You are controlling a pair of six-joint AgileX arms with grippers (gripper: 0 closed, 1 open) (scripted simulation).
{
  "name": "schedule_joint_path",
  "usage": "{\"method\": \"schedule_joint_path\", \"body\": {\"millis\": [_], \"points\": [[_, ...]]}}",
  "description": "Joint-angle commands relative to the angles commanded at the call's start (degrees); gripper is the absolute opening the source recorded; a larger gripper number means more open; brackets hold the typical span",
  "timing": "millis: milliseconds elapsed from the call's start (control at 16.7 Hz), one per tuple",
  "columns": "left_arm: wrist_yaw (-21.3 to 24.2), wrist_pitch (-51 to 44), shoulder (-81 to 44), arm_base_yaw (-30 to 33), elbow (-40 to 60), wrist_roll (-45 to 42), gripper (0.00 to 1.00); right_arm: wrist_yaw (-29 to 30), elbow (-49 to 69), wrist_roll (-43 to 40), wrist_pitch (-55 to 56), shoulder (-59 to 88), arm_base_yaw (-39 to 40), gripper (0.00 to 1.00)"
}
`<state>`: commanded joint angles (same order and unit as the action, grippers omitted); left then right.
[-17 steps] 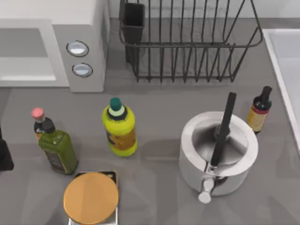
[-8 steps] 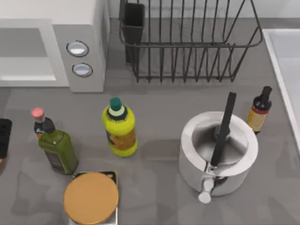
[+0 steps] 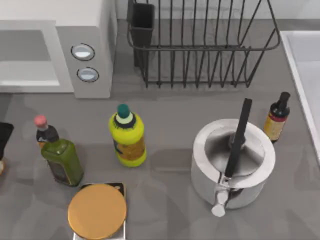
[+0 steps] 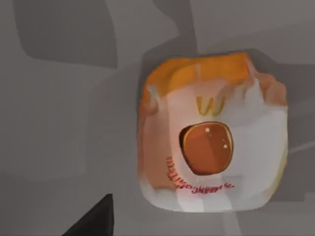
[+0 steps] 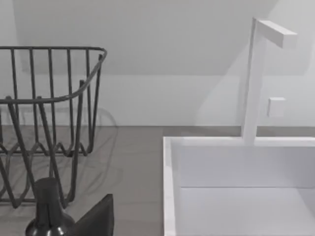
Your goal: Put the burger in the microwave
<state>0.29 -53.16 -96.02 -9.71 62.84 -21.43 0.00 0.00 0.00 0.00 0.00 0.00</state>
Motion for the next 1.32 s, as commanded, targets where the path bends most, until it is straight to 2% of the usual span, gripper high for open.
{"method": "schedule_joint_path", "body": {"millis": [180, 540, 720, 1020, 1320], "points": [[0.12, -2.51, -4.82, -0.54, 3.76, -1.12, 1.00, 0.00, 0.00, 0.00, 0.00, 0.00, 0.00, 1.00], [0.12, -2.46, -5.19, -0.33, 3.86, -1.15, 1.00, 0.00, 0.00, 0.00, 0.00, 0.00, 0.00, 1.00], [0.14, 1.49, -7.40, -0.48, 1.60, -1.12, 1.00, 0.00, 0.00, 0.00, 0.00, 0.00, 0.00, 1.00], [0.16, 13.70, -12.96, -0.58, -4.07, -1.33, 1.00, 0.00, 0.00, 0.00, 0.00, 0.00, 0.00, 1.00], [0.17, 15.27, -14.03, -0.60, -5.09, -1.38, 1.00, 0.00, 0.00, 0.00, 0.00, 0.00, 0.00, 1.00]]}}
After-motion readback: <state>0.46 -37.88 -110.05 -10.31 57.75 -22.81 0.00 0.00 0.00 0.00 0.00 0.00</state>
